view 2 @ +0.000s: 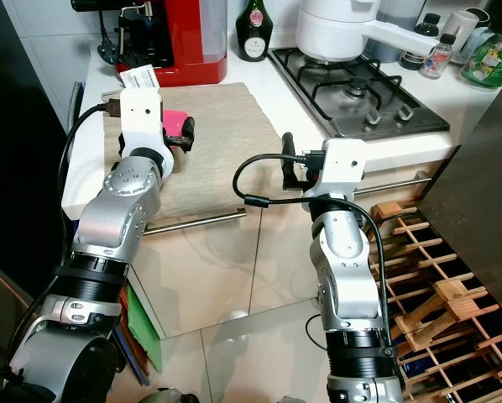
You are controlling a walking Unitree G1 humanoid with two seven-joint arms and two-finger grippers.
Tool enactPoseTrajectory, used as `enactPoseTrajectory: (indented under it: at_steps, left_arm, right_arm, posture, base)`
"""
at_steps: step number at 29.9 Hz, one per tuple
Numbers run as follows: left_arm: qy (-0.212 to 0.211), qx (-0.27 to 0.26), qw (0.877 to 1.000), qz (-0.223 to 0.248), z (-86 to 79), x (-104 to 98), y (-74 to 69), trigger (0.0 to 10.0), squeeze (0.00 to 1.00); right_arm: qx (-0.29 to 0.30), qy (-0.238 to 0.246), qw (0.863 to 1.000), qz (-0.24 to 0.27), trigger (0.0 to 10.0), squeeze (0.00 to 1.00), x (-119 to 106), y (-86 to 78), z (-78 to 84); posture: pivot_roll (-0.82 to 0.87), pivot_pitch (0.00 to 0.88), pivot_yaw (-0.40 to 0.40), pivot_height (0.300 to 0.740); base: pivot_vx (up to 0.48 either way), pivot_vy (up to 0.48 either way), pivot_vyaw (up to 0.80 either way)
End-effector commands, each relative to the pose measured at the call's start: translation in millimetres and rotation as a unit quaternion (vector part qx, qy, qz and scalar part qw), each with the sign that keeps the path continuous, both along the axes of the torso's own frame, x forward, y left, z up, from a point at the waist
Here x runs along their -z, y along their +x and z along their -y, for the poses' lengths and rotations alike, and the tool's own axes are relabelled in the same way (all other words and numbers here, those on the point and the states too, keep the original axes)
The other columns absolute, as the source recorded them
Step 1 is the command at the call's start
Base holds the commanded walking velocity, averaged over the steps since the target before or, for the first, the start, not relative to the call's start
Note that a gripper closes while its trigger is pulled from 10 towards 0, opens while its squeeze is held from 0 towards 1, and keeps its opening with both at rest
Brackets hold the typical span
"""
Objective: Restocking fridge
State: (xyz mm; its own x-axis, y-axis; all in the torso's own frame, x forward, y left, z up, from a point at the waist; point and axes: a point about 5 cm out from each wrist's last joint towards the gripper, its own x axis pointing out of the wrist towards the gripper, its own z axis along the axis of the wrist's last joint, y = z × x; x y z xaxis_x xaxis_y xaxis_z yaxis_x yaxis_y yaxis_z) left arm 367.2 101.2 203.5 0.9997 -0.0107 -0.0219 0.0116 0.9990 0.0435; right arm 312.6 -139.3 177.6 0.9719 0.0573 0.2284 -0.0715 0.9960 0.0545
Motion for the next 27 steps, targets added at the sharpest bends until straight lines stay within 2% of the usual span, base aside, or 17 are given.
enactPoseTrajectory:
  at_steps: [1,14,27]
  left_arm:
    - [0.002,-0.001,1.0,-0.022,0.6,9.6,-1.5,10.0,0.0]
    - [0.002,-0.001,1.0,-0.022,0.6,9.6,-1.5,10.0,0.0]
    - [0.0,0.014,0.999,-0.051,7.2,17.3,-3.4,10.0,0.0]
  right_arm:
    - [-0.001,0.003,1.0,-0.002,10.0,0.0,-1.2,0.4,-0.9]
    - [-0.001,0.003,1.0,-0.002,10.0,0.0,-1.2,0.4,-0.9]
    - [-0.003,0.0,1.0,-0.009,10.0,0.0,1.6,1.8,-2.2]
  posture:
    - [-0.11,0.011,0.016,0.74]
    - [-0.11,0.011,0.016,0.74]
    - [-0.11,0.008,0.013,0.74]
  base:
    - [0.0,0.0,0.0]
    - [0.0,0.0,0.0]
    - [0.0,0.0,0.0]
